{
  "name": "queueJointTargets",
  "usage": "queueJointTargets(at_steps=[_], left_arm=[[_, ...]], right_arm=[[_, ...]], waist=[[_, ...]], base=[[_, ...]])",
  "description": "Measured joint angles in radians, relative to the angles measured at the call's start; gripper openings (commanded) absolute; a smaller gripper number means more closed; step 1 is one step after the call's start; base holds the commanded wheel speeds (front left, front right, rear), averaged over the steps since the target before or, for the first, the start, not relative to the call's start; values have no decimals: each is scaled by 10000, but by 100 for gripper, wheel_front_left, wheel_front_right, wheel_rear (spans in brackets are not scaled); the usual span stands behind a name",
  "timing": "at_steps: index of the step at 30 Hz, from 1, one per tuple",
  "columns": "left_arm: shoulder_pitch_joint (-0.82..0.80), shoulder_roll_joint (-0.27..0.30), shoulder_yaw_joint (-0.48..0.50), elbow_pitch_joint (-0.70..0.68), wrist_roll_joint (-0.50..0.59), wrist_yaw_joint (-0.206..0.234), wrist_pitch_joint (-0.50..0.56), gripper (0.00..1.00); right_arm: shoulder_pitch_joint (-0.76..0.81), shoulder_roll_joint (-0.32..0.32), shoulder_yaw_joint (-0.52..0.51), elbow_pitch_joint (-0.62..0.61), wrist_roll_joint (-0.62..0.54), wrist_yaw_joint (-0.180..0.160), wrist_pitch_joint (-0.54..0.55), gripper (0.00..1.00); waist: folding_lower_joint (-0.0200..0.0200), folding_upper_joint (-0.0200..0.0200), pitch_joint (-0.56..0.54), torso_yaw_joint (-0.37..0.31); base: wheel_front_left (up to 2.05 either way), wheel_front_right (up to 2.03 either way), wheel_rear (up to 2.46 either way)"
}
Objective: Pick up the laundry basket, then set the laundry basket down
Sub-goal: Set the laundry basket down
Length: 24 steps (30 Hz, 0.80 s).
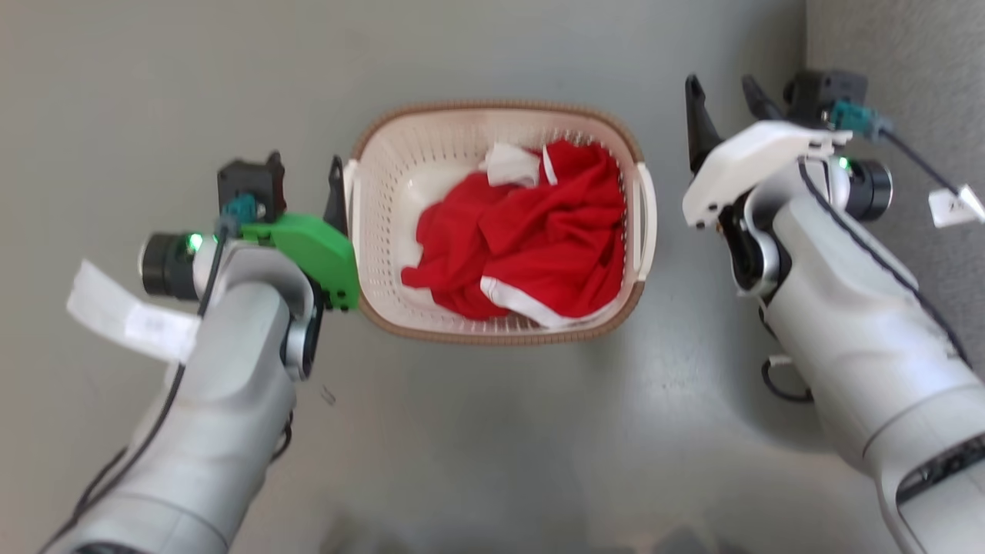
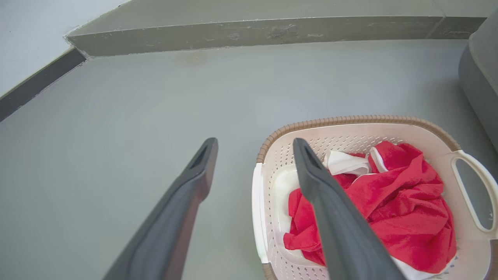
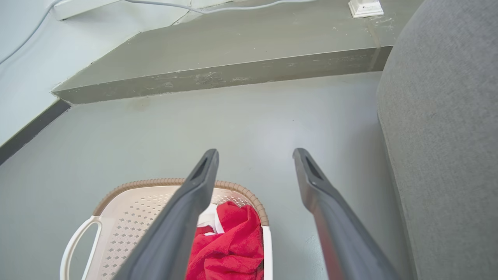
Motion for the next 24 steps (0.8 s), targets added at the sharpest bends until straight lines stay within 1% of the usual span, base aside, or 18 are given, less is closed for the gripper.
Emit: queueJointTargets(at_steps=[3, 7, 10, 11, 24], left_arm=[[563, 44, 337, -594, 117, 4, 0, 100], [1215, 259, 759, -1402, 579, 10, 0, 100], [1792, 349, 1049, -1929, 761, 96, -2, 100], [2193, 353, 1250, -2284, 1020, 96, 0, 100], [4461, 593, 2675, -4462, 2010, 98, -2, 100]], right_arm=[[542, -15, -410, -491, -336, 0, -8, 100], [1186, -12, -865, -1147, -794, 0, -10, 100], [1731, -12, -1120, -1641, -1158, 0, -12, 100], [2159, 4, -1269, -1935, -1383, 0, -12, 100], [4471, 297, -2034, -3745, -2428, 0, -12, 100]], waist=[[0, 0, -417, 30], [0, 0, -977, 52], [0, 0, -1400, 64], [0, 0, -1683, 72], [0, 0, -3179, 111]], base=[[0, 0, 0], [0, 0, 0], [0, 0, 0], [0, 0, 0], [0, 0, 0]])
